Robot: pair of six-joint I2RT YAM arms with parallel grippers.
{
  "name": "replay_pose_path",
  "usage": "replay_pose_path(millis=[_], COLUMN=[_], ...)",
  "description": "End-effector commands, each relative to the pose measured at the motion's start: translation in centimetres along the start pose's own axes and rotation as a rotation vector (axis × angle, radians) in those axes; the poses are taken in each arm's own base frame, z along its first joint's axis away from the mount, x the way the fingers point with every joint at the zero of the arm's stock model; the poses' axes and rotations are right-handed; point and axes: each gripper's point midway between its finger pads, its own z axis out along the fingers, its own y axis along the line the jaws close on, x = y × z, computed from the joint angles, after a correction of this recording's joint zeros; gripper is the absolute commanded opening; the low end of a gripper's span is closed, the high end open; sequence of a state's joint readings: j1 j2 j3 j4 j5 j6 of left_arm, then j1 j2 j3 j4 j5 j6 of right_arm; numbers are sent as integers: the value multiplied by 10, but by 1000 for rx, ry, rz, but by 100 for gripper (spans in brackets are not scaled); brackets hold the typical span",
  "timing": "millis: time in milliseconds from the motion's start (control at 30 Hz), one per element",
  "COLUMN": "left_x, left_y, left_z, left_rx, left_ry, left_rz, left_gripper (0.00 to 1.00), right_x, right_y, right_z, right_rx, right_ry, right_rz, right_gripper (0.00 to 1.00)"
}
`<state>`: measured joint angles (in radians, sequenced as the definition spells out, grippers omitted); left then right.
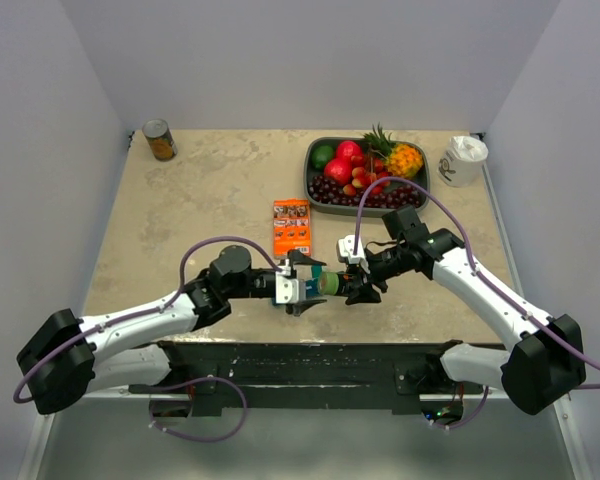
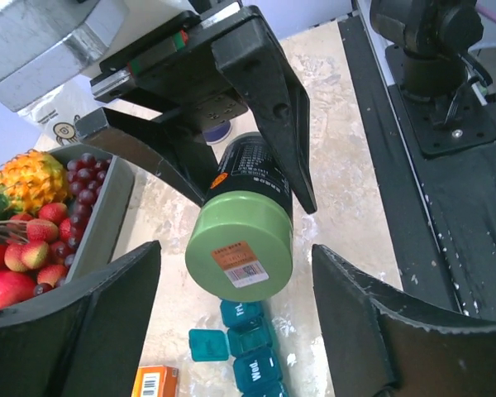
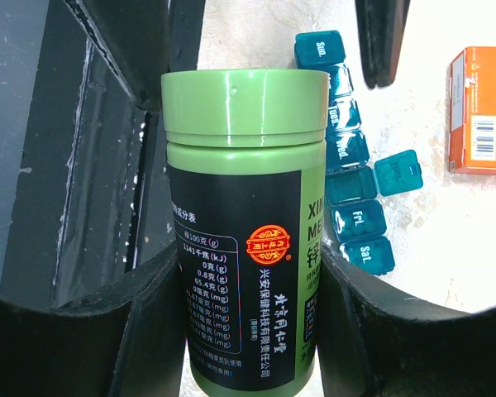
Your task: Sort the pills into containers
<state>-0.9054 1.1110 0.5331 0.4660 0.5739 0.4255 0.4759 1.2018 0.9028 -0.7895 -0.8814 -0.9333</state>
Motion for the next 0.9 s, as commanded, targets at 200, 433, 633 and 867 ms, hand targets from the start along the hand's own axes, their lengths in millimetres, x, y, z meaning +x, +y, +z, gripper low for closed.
replay_pose_path(millis=[200, 433, 633, 867], left_x=[-25, -32, -22, -23], left_y=[9, 10, 20, 18], left_z=[12, 7, 7, 7], left_rx=[6, -29, -153, -235], left_ry=[-71, -70, 9, -7], left_rz=[-8, -230, -945, -1770], left_gripper=[47, 0, 0, 0], right_x=[-10, -8, -7, -7], right_y=[2, -5, -14, -18], right_z=[-1, -1, -3, -1], right_rx=[-12, 26, 70, 82], right_ry=[-45, -27, -17, -15], right_rz=[-29, -16, -1, 4], right_gripper=[0, 0, 0, 0])
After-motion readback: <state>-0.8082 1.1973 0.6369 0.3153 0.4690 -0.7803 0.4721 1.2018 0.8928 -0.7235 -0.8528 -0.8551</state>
